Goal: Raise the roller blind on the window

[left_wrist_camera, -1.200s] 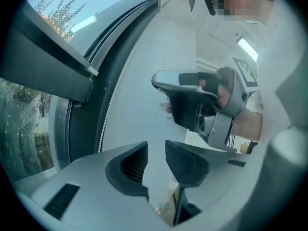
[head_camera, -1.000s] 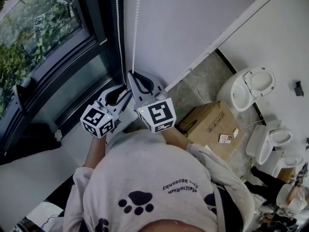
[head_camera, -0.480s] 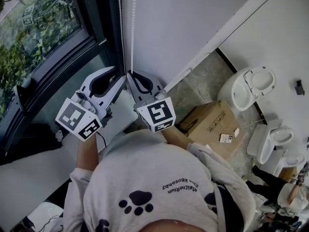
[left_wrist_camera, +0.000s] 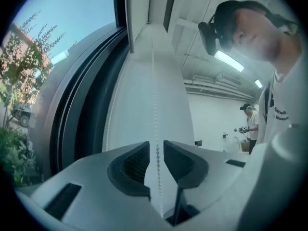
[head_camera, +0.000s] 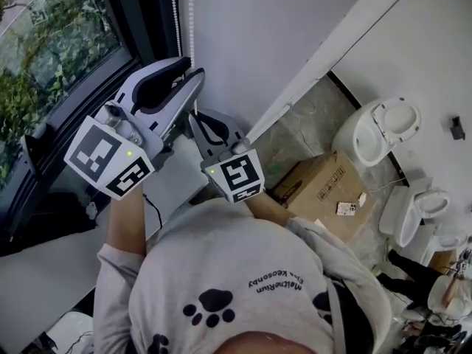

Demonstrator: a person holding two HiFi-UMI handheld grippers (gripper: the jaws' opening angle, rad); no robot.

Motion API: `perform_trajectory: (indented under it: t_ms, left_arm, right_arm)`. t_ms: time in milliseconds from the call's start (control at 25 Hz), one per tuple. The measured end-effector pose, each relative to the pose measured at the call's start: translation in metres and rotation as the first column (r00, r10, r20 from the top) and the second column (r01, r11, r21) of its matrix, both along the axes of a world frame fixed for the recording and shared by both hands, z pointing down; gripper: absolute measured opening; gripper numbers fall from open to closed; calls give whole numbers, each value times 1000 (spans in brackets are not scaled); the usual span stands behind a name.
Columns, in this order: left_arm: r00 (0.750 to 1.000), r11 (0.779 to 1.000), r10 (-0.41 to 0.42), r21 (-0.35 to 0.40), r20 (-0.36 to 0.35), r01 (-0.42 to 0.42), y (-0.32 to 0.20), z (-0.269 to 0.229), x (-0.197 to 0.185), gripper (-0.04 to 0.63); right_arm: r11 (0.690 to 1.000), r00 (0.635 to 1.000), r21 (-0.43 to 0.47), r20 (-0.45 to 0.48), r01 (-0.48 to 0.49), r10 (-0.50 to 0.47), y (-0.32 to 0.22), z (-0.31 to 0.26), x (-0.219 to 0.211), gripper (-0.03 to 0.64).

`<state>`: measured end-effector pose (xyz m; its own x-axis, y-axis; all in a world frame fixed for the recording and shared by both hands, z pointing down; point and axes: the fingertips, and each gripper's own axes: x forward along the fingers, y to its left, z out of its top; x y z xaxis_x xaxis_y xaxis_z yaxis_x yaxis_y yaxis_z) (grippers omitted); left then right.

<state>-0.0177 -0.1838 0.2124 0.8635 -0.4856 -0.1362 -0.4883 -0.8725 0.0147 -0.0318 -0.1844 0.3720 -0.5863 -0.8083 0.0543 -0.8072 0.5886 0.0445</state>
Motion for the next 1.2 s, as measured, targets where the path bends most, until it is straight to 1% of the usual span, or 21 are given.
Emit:
perform_trajectory:
  t_ms: [120, 200, 240, 480, 640, 680, 800, 1000, 1120, 1200]
  left_arm:
    - [999, 999, -22, 39, 26, 21, -6, -10, -2, 66]
    - [999, 999, -18, 36, 44, 16, -7, -11, 0, 23]
    - [999, 1000, -11, 28, 51, 9, -6, -11, 2, 15]
    - [998, 1000, 25, -19, 49, -24, -3, -9, 3, 8]
    - [994, 1000, -1, -4, 110, 2, -1, 1, 4, 8]
    - [994, 1000, -5, -10, 113, 6, -1, 6, 5, 8]
    - [996, 999, -12, -47, 91, 16, -5, 23, 2, 8]
    - [996, 994, -41, -98, 79, 49, -10, 51, -3, 8]
    - [996, 993, -55, -97, 64, 61, -8, 57, -3, 8]
    - [995, 994, -67, -84, 71, 72, -6, 61, -1, 8]
  right_arm:
    - [1000, 1000, -2, -9, 1, -1, -3, 2, -3, 14]
    - [1000, 1000, -1, -9, 0, 0, -3, 2, -3, 15]
    - [1000, 1000, 0, -8, 0, 0, -2, 2, -2, 14]
    - [1000, 1000, 5, -13, 0, 0, -2, 3, 1, 14]
    - [1000, 1000, -29, -13, 7, -7, -1, 14, -1, 15]
    - [999, 1000, -40, -16, 8, -8, -1, 18, -1, 14]
    - [997, 999, -72, -31, 21, -24, 1, 35, -3, 14]
    - [993, 998, -116, -56, 29, -36, 0, 63, -1, 14]
    - [991, 998, -126, -55, 35, -43, 1, 69, -2, 15]
    - [991, 997, -131, -62, 34, -43, 0, 74, -2, 14]
